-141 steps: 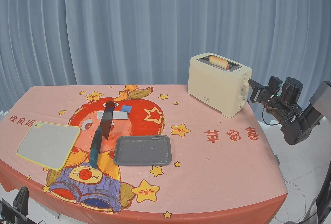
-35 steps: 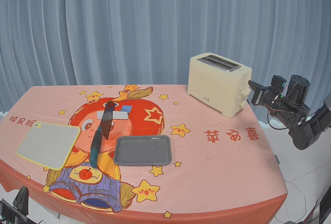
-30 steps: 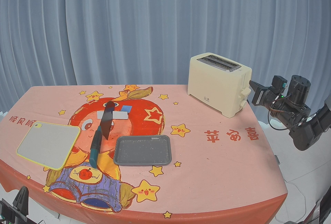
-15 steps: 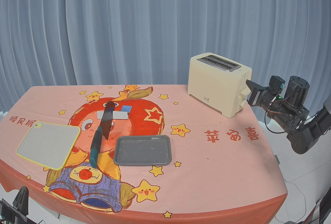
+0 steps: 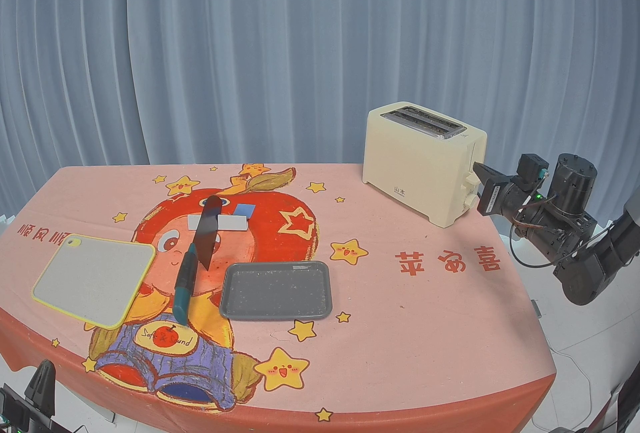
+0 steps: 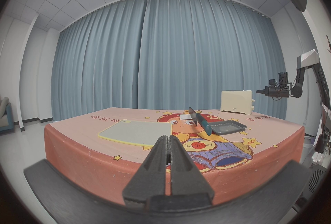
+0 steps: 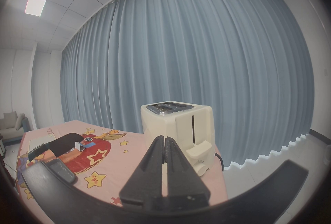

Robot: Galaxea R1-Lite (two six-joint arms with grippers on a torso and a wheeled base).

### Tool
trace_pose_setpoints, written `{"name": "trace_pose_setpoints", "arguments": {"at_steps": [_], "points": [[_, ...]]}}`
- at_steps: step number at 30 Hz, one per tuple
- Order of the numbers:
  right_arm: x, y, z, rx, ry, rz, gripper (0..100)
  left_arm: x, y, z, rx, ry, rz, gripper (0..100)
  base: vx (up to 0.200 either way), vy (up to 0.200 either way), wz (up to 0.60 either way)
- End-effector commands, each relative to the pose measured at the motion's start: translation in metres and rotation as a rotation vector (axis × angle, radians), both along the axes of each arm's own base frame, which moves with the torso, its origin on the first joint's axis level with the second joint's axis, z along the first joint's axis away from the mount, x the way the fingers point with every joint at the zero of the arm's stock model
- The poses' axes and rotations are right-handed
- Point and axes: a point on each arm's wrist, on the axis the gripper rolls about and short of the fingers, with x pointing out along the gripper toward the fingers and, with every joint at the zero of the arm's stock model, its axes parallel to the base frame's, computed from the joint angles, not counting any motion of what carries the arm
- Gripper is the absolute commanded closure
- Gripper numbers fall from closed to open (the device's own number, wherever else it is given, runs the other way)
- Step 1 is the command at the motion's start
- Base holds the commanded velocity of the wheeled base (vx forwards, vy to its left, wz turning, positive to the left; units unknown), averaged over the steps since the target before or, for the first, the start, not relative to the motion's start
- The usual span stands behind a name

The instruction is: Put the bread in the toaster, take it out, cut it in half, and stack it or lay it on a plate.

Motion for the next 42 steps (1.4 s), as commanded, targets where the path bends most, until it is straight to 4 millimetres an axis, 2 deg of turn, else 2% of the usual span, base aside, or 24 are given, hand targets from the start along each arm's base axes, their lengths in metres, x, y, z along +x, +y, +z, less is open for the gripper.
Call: {"name": "trace_pose_setpoints", "arguments": {"at_steps": [1,42], "points": [[-0.003,-0.001,-0.002,-0.007,0.011,0.000,100,0.001,0.000,-0.005,0.000,0.019,0.001,100,0.000,0.000,0.00],[-0.007,0.001,-0.013,-0.038,0.047,0.012,100,0.001,0.000,-0.005,0.000,0.019,0.001,100,0.000,0.000,0.00]]}}
